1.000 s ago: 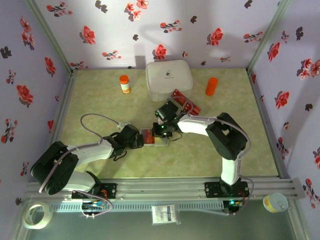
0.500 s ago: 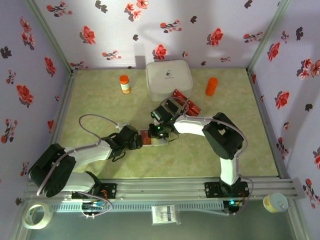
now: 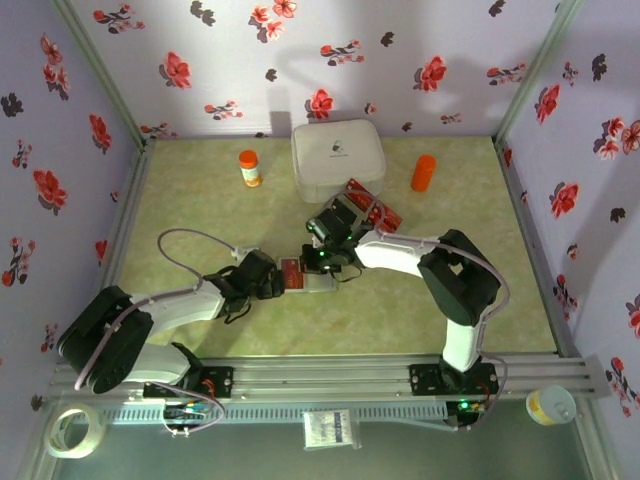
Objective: Put the credit cards into the card holder
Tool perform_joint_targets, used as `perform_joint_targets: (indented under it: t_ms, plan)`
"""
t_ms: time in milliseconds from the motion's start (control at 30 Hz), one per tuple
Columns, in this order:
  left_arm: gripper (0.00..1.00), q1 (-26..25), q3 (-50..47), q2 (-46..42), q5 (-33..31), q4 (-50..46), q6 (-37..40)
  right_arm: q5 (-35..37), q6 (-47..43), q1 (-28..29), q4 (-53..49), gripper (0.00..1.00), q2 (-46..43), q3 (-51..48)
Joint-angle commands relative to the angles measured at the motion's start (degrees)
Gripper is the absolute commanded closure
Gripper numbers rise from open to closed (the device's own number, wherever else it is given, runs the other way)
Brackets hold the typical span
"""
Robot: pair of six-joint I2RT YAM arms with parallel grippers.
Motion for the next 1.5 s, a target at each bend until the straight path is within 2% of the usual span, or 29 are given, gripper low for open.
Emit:
perform_joint_targets:
  t_ms: [0,700,1133,1467]
  plan:
    - [0.06,0.55,-2.41,1.85,-0.98,-3.80,-1.56,0.85,0.75,-0.27,0.93,0.99,0.62,-1.21]
    - [0.06,0.55,-2.51,1.21,-0.91,-3.79,-1.64,-0.38,1.18,1.60,1.14,1.00,5.33,1.78]
    - [0.03,1.34,1.88,-4.42,-0.07,-8.17,-1.58,0.11,1.80,1.78,1.25,0.99,4.49,1.54]
    - [0.03,1.32,4.30,-5.16,2.78,-7.65,-1.98,0.76,1.46,1.58,0.58,0.98,2.50,1.71]
